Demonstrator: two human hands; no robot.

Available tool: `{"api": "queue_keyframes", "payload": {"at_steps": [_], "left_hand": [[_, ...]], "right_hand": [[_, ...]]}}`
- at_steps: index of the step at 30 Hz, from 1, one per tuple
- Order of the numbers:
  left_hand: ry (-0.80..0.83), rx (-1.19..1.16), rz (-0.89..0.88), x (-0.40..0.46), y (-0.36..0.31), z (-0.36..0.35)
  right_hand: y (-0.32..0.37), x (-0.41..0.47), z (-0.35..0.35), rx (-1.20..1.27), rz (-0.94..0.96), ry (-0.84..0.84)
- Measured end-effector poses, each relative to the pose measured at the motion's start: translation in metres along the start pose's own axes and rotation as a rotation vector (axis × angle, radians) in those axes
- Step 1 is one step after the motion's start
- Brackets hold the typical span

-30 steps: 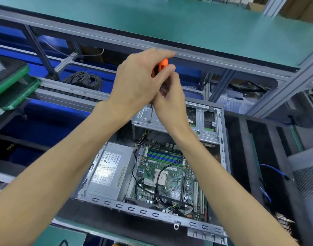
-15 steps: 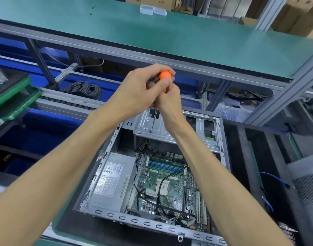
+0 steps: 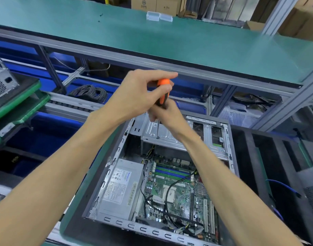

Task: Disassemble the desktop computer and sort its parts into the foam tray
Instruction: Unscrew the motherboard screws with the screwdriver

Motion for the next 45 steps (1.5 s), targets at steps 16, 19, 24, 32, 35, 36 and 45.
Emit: {"api": "queue_keyframes", "payload": {"at_steps": [16,19,24,32,35,36,45], "left_hand": [[0.033,0.085,-0.073,0.005,-0.014,-0.029],[-0.125,0.351,0.05,0.005,-0.012,-0.015],[0.004,0.087,0.09,0.007,-0.006,-0.028],[-0.057,0.048,0.073,0.001,-0.013,-0.032],[-0.089,0.062,0.06,0.001,-0.015,-0.032],[-0.097,0.075,0.06,0.002,-0.016,-0.032],[-0.113,0.084,0.103,0.006,-0.021,-0.036]], "right_hand": [[-0.032,-0.017,0.01,-1.145,-0.332,0.276],[-0.03,-0.012,0.005,-1.18,-0.242,0.202],[-0.044,-0.009,0.005,-1.043,-0.284,0.365],[-0.05,-0.007,0.007,-0.997,-0.294,0.365],[-0.053,-0.01,0.009,-1.004,-0.324,0.41],[-0.051,-0.01,0.01,-1.055,-0.318,0.376],[-0.049,-0.014,0.007,-0.962,-0.24,0.356]]}}
Point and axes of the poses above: each hand's wrist, its own x-axis towards the middle knuckle, its own z-axis out of the back of the hand, y = z × x, the point moved 7 cm from there along x, towards the middle knuckle, and after that the axes turned 11 degrees about y, right-handed, at the moved point
